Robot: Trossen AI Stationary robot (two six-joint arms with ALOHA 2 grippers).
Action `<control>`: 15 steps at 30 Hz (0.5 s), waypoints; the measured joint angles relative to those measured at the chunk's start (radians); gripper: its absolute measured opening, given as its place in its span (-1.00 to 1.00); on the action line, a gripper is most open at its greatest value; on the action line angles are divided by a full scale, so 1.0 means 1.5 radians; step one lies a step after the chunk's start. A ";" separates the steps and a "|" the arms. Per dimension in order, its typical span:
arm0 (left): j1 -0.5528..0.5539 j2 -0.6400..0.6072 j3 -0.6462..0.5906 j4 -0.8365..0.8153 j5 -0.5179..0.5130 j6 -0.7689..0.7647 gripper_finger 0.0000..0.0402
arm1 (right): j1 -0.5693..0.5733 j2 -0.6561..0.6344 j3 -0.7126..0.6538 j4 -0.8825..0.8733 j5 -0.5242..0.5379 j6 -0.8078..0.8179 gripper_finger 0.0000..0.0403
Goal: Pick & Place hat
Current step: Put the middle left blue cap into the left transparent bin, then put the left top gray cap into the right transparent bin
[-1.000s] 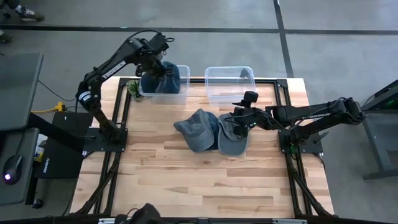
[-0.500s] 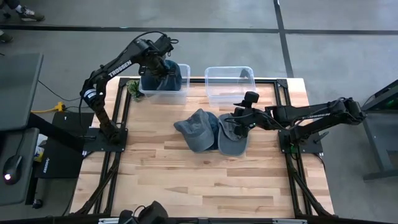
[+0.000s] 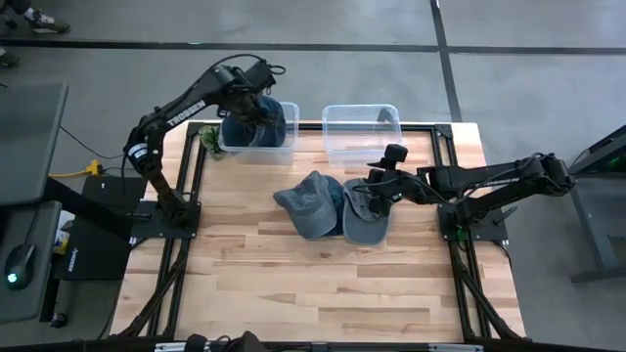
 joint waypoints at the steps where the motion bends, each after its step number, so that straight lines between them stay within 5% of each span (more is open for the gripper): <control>1: 0.000 -0.002 0.011 -0.002 -0.008 0.000 -0.10 | 0.000 0.000 0.000 0.000 -0.002 0.001 -0.04; 11: -0.015 -0.008 0.189 -0.092 -0.096 0.031 0.02 | 0.000 0.000 0.000 -0.001 -0.004 0.002 -0.04; 15: -0.060 -0.008 0.223 -0.082 -0.091 0.067 -0.13 | 0.000 0.000 0.000 -0.001 -0.004 0.003 -0.04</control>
